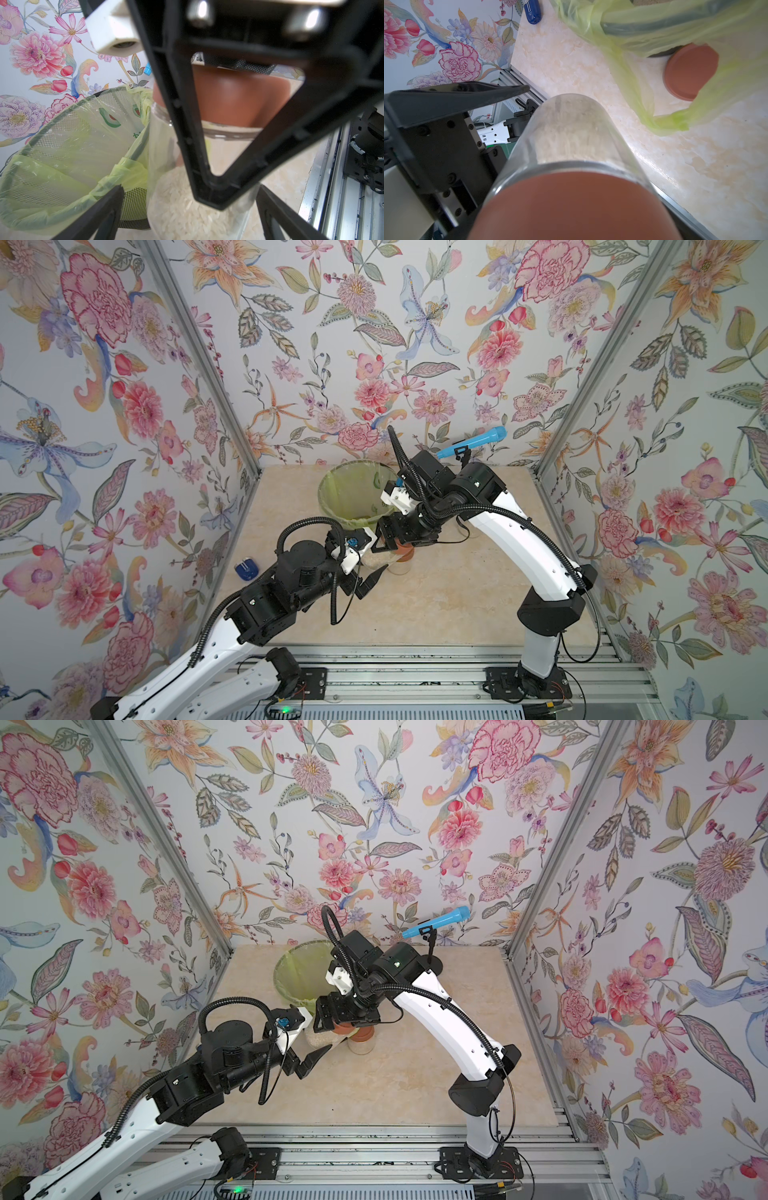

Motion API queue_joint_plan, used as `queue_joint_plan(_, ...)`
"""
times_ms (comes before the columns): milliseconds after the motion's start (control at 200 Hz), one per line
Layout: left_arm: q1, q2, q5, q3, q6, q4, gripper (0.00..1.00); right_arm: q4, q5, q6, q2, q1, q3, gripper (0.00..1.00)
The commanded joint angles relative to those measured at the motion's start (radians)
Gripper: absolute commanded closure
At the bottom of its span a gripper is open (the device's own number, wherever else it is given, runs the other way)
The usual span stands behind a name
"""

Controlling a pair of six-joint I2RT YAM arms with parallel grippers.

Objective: Empty moldy rice from jars
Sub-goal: Pick up the jar from the center of the board.

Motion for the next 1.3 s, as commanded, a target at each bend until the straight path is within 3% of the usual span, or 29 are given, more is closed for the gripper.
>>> queue_joint_plan(0, -0.005, 0.005, -0.038, 0.031, -0.01, 0.063, 0.0, 0.01, -0.082, -0.009, -0.06, 0.036, 0.026, 1.0)
queue_joint_plan(435, -0.005, -0.045, -0.052, -0.015, -0.021, 0.124, 0.04, 0.049, -0.17, -0.025, -0.101, 0.036, -0.029, 1.0)
queue_joint_plan(786, -0.005, -0.015, -0.024, -0.028, -0.004, 0.161, 0.02, 0.066, -0.284, -0.046, -0.092, 0.034, -0.047, 1.0)
queue_joint_plan(971, -0.005, 0.006, -0.028, -0.029, 0.002, 0.18, 0.07, 0.066, -0.297, -0.062, -0.087, 0.033, -0.068, 1.0)
queue_joint_plan(1146, -0.005, 0.012, -0.045, -0.032, -0.001, 0.208, 0.26, 0.066, -0.286, -0.071, -0.091, 0.027, -0.103, 1.0)
queue_joint_plan(1296, -0.005, 0.007, -0.069, -0.048, -0.014, 0.233, 0.75, 0.067, -0.278, -0.074, -0.091, 0.005, -0.109, 1.0)
